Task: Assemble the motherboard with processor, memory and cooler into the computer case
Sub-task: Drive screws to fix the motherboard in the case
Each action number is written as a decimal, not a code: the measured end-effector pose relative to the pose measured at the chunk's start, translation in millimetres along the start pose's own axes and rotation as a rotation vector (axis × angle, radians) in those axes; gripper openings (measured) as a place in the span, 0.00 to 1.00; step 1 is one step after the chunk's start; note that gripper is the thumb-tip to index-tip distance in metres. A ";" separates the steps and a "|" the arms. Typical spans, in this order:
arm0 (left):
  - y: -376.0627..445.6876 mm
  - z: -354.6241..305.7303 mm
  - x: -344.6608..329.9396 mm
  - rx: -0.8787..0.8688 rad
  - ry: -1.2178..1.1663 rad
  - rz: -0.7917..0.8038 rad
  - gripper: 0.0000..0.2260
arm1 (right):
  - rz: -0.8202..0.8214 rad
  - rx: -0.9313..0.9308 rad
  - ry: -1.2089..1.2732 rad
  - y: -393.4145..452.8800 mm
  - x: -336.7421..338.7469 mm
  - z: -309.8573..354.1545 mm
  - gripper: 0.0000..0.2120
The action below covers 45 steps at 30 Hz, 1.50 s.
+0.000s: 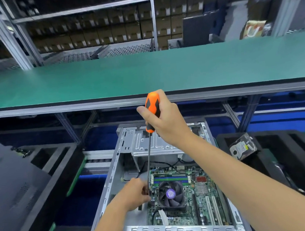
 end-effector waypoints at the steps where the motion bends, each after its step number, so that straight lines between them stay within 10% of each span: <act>1: -0.1 -1.5 0.5 -0.009 0.007 -0.003 0.10 | -0.001 0.004 0.000 0.0 0.6 1.4 0.12; 38: -12.7 -7.6 0.8 -0.010 -0.043 0.012 0.10 | 0.045 -0.015 0.040 -16.7 -5.6 10.2 0.13; 45: -8.8 -1.3 -10.1 -0.002 0.019 0.100 0.08 | 0.342 -0.041 0.058 -12.3 -15.7 11.2 0.15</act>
Point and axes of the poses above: each hand's wrist, its own y-axis towards the middle knuckle, its own x-axis out of the back of the hand, z = x × y, the point moved 7 cm from there along y, towards the middle knuckle, and after that the axes turned 14 degrees about -y, right-handed, at the moved point
